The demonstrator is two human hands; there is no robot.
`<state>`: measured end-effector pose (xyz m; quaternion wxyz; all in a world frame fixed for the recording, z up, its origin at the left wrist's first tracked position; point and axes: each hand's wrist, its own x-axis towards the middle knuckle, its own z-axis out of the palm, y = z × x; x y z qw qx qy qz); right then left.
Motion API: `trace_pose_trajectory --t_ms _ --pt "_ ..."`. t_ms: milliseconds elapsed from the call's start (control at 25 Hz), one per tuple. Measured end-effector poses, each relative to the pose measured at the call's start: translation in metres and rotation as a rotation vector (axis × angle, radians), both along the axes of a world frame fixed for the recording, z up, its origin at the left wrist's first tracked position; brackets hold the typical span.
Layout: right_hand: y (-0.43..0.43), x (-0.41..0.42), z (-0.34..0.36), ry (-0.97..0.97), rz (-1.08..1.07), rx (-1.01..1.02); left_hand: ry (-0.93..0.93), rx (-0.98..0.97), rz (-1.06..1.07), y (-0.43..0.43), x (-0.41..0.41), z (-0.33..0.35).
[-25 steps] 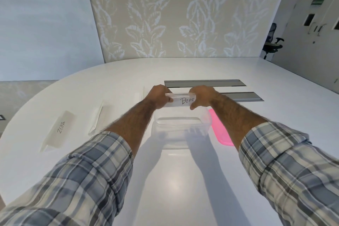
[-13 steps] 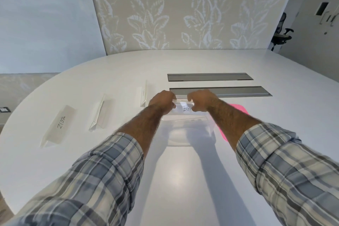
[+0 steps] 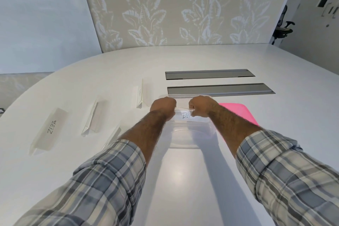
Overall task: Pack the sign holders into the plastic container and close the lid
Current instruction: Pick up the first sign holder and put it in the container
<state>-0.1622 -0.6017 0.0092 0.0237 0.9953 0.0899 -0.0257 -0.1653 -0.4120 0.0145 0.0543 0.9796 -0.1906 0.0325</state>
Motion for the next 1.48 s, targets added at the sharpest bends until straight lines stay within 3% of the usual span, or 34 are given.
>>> trace_pose_trajectory --t_ms 200,640,880,1120,1280,1480 --pt "0.001 0.002 -0.006 0.002 0.02 -0.042 0.017 0.203 -0.019 -0.007 0.002 -0.002" --pt "0.003 0.004 -0.01 -0.024 0.078 -0.16 -0.001 0.325 -0.021 -0.014 0.004 -0.007" --pt "0.003 -0.002 -0.011 -0.165 0.088 -0.203 0.051 0.172 -0.039 -0.009 0.008 -0.006" --pt "0.004 -0.008 -0.005 -0.205 0.082 -0.129 0.107 -0.105 -0.077 0.003 0.006 0.002" --pt "0.017 -0.011 0.014 -0.268 0.092 -0.059 -0.042 -0.233 -0.087 0.027 -0.001 0.022" --pt "0.051 -0.009 0.048 -0.336 0.127 -0.005 -0.24 -0.185 -0.043 0.085 -0.008 0.049"
